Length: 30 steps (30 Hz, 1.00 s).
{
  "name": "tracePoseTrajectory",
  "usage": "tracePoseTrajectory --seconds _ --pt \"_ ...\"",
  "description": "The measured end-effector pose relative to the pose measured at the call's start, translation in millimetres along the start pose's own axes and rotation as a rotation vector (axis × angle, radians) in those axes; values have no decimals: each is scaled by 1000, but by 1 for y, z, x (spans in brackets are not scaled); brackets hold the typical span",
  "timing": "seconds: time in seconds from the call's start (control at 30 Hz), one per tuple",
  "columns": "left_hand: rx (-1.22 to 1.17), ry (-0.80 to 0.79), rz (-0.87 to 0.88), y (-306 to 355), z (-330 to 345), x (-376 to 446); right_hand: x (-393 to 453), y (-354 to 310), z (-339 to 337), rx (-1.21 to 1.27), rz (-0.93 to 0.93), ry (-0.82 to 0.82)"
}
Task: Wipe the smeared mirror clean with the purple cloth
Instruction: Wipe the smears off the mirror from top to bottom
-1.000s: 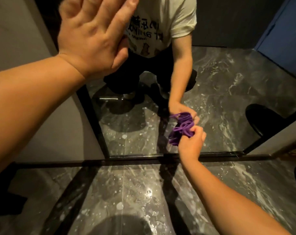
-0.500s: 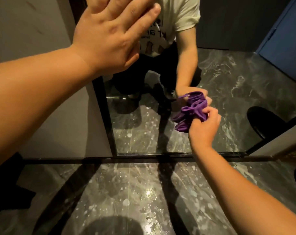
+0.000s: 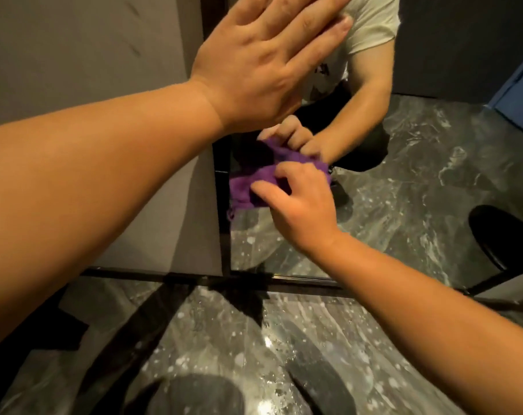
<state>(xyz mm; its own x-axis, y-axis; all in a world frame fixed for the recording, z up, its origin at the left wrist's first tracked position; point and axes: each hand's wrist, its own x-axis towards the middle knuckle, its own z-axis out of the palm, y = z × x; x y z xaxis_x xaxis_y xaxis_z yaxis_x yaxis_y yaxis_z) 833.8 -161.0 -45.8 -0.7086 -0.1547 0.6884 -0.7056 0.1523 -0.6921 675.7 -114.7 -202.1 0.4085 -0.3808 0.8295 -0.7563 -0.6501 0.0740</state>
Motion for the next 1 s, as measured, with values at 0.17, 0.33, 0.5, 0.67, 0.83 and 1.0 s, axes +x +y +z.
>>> tracePoseTrajectory --seconds 0.17,0.33,0.5,0.67,0.83,1.0 --pt "-48 32 2 2 3 -1 -21 5 39 -195 -461 -167" --pt "-20 41 17 3 9 -3 -119 1 103 -97 -710 -552" --pt "-55 20 -23 6 5 -3 -189 6 137 -141 -798 -870" --pt "-95 -105 -27 5 -7 -1 -144 -16 125 -77 -769 -705" --pt "-39 -100 10 3 -5 0 -135 -17 131 -137 -866 -955" --pt "-4 -102 17 4 2 -3 -202 87 61 -221 -821 -1259"
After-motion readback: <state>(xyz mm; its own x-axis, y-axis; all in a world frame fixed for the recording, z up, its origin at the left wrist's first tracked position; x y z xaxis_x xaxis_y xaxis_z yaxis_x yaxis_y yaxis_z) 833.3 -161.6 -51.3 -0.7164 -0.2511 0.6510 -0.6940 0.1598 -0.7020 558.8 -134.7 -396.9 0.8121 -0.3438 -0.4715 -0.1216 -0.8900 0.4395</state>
